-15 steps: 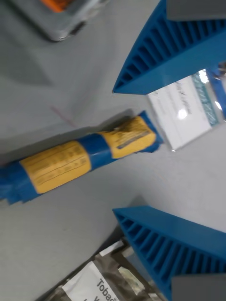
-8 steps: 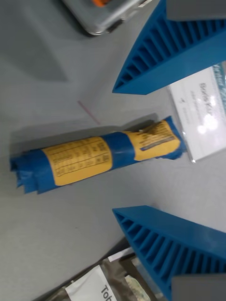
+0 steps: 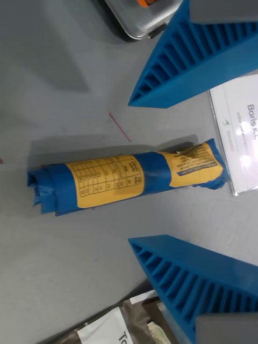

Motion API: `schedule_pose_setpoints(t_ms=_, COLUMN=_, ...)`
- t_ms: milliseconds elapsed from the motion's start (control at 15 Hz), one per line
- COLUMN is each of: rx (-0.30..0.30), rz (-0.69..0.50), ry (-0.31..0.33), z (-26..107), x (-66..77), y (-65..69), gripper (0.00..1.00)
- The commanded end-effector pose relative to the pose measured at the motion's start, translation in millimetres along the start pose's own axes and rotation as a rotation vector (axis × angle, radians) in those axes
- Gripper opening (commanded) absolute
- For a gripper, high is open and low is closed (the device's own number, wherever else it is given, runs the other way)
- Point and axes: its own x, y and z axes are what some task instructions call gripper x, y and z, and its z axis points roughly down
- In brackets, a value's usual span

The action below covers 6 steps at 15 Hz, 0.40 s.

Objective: Move above the blue bag

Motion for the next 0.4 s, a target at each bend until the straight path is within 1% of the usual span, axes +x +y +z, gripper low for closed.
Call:
schedule_pose_setpoints(t_ms=67, rx=0.016, rz=-0.070, ry=-0.005, z=3.2, x=7.4, y=6.0, gripper=1.00)
schedule_pose_setpoints(t_ms=400, rx=0.013, rz=-0.048, ry=-0.004, z=4.1, x=7.9, y=6.0, gripper=1.00)
